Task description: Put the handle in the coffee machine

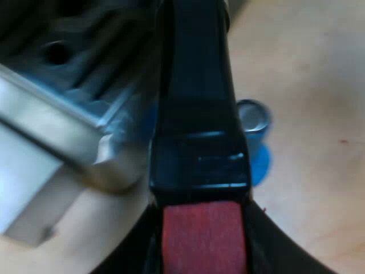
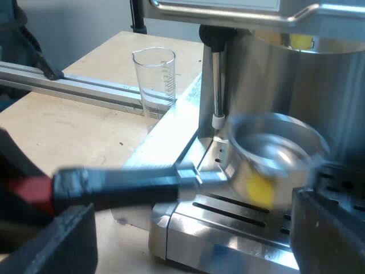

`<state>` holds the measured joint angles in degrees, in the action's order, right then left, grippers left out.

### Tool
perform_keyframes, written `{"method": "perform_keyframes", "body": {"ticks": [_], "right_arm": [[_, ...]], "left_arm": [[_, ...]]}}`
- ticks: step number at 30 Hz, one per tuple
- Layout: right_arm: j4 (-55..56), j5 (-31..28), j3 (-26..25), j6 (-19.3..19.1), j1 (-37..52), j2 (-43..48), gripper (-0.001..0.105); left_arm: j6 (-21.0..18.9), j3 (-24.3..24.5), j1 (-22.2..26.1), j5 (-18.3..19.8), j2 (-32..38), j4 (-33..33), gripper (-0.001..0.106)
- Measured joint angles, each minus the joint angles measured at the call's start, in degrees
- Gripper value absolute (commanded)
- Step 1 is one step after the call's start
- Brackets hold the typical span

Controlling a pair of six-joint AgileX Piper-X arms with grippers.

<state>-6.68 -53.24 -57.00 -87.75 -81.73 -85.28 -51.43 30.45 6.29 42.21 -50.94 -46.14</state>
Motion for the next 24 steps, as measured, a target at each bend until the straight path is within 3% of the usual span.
{"method": "perform_keyframes", "body": {"ticks": [7, 10, 16, 24], "right_arm": [[-0.5, -0.17, 0.0, 0.0, 0.0, 0.0, 0.071], [-7.98, -0.17, 0.0, -0.27, 0.04, -4.23, 0.071], [-11.89, -1.13, 0.0, -1.55, 0.04, -7.28, 0.071], [-12.03, -2.53, 0.0, -2.9, 0.79, -7.6, 0.071]], "left_arm": [[1.99, 2.2, 3.98, 0.72, -2.94, -0.04, 0.001], [3.03, 3.2, 5.17, 2.59, -4.24, -0.23, 0.001], [13.08, 10.65, 5.94, 4.56, -14.09, -5.73, 0.001], [20.15, 12.37, 6.06, 5.39, -17.04, -6.51, 0.001]]}}
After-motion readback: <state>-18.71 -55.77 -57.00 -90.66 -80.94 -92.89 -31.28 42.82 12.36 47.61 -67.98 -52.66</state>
